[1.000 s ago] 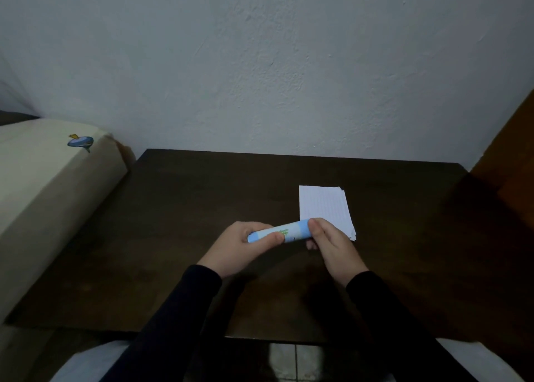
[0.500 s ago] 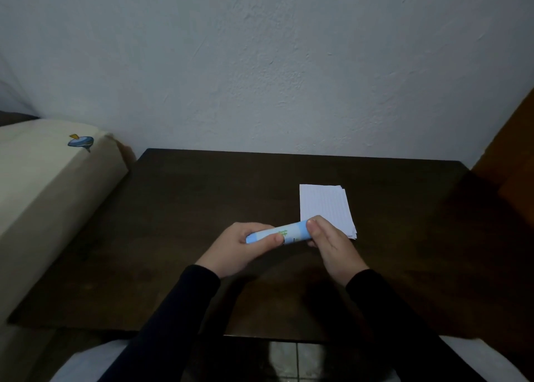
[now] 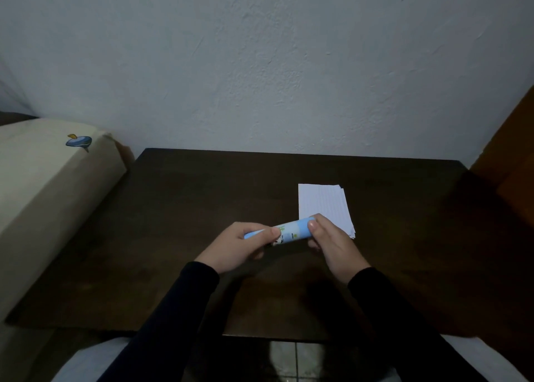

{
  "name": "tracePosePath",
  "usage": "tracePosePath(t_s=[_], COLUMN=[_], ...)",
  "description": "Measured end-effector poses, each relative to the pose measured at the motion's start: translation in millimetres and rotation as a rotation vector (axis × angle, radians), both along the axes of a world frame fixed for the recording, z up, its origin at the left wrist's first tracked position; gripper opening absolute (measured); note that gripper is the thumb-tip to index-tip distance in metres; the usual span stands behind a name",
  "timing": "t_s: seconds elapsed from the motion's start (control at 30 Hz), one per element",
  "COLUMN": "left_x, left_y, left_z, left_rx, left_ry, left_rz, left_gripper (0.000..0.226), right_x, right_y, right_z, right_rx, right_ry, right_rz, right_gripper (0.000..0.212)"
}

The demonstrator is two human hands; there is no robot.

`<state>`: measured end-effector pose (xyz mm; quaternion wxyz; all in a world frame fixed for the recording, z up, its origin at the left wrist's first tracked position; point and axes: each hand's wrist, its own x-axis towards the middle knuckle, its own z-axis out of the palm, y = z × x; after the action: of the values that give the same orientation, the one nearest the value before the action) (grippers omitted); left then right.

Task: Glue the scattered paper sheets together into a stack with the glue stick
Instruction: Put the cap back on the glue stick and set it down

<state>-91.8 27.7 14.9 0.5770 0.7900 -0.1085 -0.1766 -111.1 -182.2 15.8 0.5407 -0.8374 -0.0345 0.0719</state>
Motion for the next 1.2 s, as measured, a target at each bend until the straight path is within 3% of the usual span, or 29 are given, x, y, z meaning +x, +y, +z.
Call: tracePosePath(t_s=[0.17,0.3,0.43,0.57,0.63,0.77,0.93,1.1,1.2], left_x=[-4,-9,-14,-11,-11,-6,10,23,32], left_y=[-1,-9,-19,-20,-25,-31,-33,-40,-41], left_z=[7,9,-1,-2,-1,-5,-8,-11,-12], left_rx=[0.073,0.122,0.166,0.419,0.425,0.426,0.227,0.013,-0.034], left_ry=[-0.091,-0.212,-0.295,-0.439,-0.471,-0.408,-0.259,-0.044,0.013], left_rz=[-0.034,-0.028,0.007,0.001,0.005,0.005,0.106,0.176,0.186], left_gripper=[0.034,0.012,0.022,0.037,0.040,0.036,0.029,0.023,0.026], right_x=[3,5,6,10,12,12,22,52,64], right_y=[2,6,1,-1,-2,-5,-13,-47,-54], right_z=[-2,1,6,2,0,-1,6,-11,-23], right_rx=[-0.028,0.014,-0.001,-0.097,-0.145,-0.053,-0.039,-0.428,-0.590], right_ry=[0.068,0.098,0.096,0.170,0.168,0.129,0.004,-0.126,-0.034], right_rz=[-0.054,-0.119,-0.165,-0.201,-0.228,-0.223,-0.105,-0.247,-0.274], right_gripper=[0.034,0.034,0.036,0.045,0.047,0.045,0.042,0.020,0.036])
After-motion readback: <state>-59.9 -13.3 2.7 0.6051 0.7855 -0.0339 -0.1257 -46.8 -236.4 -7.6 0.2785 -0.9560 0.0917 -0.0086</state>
